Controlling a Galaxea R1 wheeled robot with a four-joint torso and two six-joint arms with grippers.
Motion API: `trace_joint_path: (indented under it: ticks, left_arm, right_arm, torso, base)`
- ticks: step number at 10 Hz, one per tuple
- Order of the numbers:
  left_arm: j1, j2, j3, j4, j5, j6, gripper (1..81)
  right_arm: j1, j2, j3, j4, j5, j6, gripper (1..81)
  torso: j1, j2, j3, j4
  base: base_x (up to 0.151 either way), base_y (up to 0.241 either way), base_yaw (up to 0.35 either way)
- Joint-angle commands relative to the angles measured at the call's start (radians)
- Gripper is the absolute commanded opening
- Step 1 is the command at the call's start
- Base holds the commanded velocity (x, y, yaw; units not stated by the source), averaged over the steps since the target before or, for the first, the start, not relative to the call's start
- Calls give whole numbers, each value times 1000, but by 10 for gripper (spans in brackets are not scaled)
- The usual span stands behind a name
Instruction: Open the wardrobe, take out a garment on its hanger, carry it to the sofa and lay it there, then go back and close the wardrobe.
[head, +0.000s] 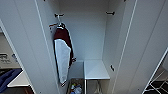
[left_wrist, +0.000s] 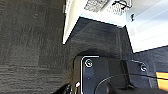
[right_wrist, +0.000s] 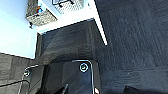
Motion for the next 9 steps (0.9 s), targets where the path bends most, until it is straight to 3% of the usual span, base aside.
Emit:
trace_joint_path:
  ticks: [1,4,7,9]
  left_arm:
    - [-201,-208,25,-16,-4,-88,811]
    - [-341,-330,-50,-16,12,-178,811]
    - [-525,-364,-97,-16,163,-183,811]
    - [-709,-335,-88,-30,304,-186,811]
  right_arm:
    - [212,-199,11,17,11,88,811]
    - [335,-293,-24,16,-18,142,811]
    - [490,-281,-128,17,-144,169,811]
    - [619,-264,-129,19,-222,232,811]
  torso:
    - [0,0,0,0]
    - [0,0,0,0]
    - [0,1,-1,0]
    - [1,1,-2,0]
  base:
    - [0,0,0]
    - [0,0,0]
    - [0,0,0]
    - [0,0,0]
